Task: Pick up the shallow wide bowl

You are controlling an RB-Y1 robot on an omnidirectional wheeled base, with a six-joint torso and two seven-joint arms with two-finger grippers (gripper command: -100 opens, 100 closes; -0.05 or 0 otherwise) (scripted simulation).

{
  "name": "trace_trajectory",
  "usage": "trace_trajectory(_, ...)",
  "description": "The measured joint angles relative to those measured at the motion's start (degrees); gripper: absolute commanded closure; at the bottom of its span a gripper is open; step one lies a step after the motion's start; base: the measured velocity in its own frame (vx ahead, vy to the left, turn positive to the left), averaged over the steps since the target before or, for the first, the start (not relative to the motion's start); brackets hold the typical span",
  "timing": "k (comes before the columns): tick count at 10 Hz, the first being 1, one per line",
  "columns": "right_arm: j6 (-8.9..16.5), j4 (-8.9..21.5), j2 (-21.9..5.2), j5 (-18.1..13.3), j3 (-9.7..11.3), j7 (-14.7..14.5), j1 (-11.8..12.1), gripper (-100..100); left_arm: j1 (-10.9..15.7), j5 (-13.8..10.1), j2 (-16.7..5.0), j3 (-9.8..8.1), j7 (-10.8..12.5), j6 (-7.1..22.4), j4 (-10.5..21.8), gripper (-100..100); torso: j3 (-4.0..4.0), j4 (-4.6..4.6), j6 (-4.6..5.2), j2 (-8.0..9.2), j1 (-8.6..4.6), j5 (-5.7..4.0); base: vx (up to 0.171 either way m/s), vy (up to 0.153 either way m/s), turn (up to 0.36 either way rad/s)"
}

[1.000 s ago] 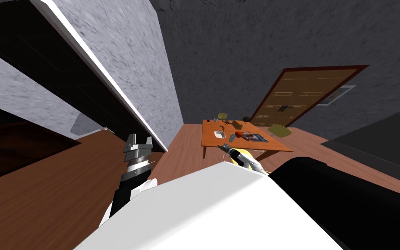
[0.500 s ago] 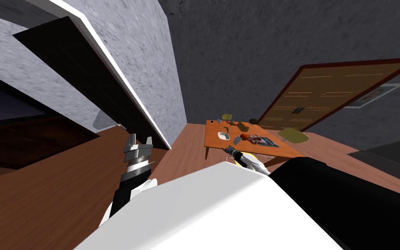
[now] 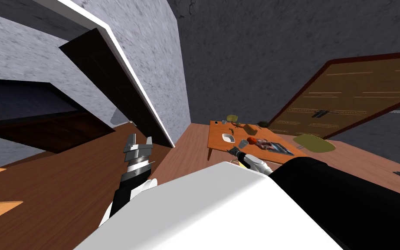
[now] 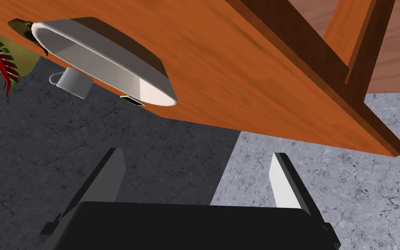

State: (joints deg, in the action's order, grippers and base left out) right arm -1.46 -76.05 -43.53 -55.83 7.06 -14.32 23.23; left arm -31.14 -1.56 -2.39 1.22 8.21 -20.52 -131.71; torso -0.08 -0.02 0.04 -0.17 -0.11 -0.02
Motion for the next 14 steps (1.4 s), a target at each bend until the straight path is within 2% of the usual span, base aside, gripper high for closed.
trace_trajectory(2, -0.16, 5.33, 0.29, -2.72, -0.51, -2.39, -1.61, -100, 0.0, 0.0, 0.0, 0.0, 0.0, 0.0, 0.0, 0, 0.0, 0.0, -0.01, 0.0, -0.02, 0.0, 0.053, 0.0, 0.27)
trace_trajectory(4, 2.3, 8.34, -1.73, -5.85, 0.18, -4.9, -0.75, -100, -0.01, 0.0, 0.0, 0.0, 0.0, 0.0, 0.0, 0, -0.07, -0.03, 0.01, -0.12, -0.05, 0.0, 0.067, -0.018, 0.174)
trace_trajectory(7, 4.37, 10.94, -3.38, -7.59, 0.98, -7.03, -0.36, -100, -0.01, 0.0, 0.0, -0.01, 0.0, 0.0, 0.0, 0, -0.01, -0.01, 0.05, 0.0, -0.02, 0.0, 0.034, -0.01, 0.085)
trace_trajectory(10, 4.32, 14.21, -2.68, -10.07, -0.24, -9.02, -0.73, -100, -0.01, 0.0, 0.0, -0.01, 0.0, 0.0, 0.0, 0, 0.02, 0.01, 0.04, 0.05, 0.01, 0.0, 0.035, -0.008, 0.123)
trace_trajectory(11, 6.61, 14.12, -4.86, -8.43, 3.21, -9.24, -0.46, -100, -0.01, 0.0, 0.0, -0.01, 0.0, 0.0, 0.0, 0, 0.0, 0.0, 0.04, 0.0, -0.02, 0.0, 0.041, -0.018, 0.098)
trace_trajectory(12, 6.7, 15.55, -4.18, -9.4, 2.54, -9.96, -0.84, -100, -0.01, 0.0, 0.0, -0.01, 0.0, 0.0, 0.0, 0, 0.0, 0.0, 0.04, 0.01, -0.02, -0.02, 0.017, -0.01, 0.025)
trace_trajectory(13, 5.37, 16.73, -2.98, -11.33, 0.47, -10.61, -1.12, -100, -0.01, 0.0, 0.0, -0.01, 0.0, 0.0, 0.0, 0, 0.04, 0.01, 0.06, 0.08, 0.0, -0.01, 0.034, -0.012, 0.148)
trace_trajectory(14, 6.03, 17.4, -3.43, -11.3, 1.32, -11.4, -1.03, -100, 0.0, 0.0, 0.0, -0.01, 0.0, 0.0, 0.0, 0, 0.02, 0.01, 0.02, 0.04, -0.01, 0.0, 0.035, -0.017, 0.084)
